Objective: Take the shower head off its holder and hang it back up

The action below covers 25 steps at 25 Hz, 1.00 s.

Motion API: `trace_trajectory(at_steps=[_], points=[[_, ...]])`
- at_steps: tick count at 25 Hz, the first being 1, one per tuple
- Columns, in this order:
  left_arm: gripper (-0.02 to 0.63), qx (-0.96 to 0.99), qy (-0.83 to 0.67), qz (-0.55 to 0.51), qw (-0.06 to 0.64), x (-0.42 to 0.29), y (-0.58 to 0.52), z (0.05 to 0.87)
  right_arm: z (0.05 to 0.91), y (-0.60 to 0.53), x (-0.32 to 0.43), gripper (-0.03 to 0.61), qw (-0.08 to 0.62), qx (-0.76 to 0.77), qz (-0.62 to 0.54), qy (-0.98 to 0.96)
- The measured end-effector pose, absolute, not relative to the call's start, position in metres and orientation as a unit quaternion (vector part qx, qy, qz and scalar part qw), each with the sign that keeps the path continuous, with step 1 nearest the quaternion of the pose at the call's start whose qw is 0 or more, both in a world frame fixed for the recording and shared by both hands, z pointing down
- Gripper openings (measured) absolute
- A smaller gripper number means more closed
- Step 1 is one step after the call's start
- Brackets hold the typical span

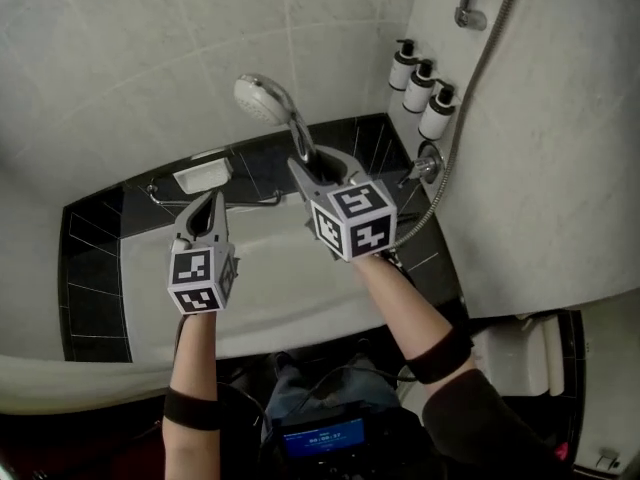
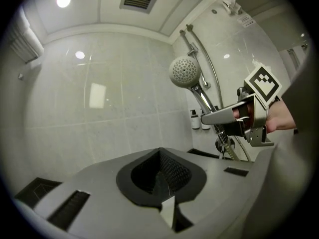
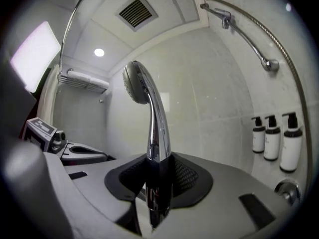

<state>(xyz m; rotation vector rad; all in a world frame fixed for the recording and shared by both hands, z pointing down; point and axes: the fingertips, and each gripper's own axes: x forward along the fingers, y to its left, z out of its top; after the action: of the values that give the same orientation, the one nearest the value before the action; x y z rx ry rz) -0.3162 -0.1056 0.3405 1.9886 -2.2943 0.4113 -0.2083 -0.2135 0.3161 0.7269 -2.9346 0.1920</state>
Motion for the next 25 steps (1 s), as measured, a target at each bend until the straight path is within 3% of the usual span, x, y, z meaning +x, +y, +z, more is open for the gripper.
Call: trace_trajectory(at_steps=[13,25], points=[[0.002,0.615,-0.745,0.182,0.182,-0.318,-0.053,0.582,0.639,-0.167,-0.201,0.137,0.316,0.182,0.027,-0.931],[0.002,0.654,-0.699,0.193,0.216,-0.283,-0.085,0.746,0.879,-0.172,-0.156,0.135,0.532,0.094,-0.089,-0.837]])
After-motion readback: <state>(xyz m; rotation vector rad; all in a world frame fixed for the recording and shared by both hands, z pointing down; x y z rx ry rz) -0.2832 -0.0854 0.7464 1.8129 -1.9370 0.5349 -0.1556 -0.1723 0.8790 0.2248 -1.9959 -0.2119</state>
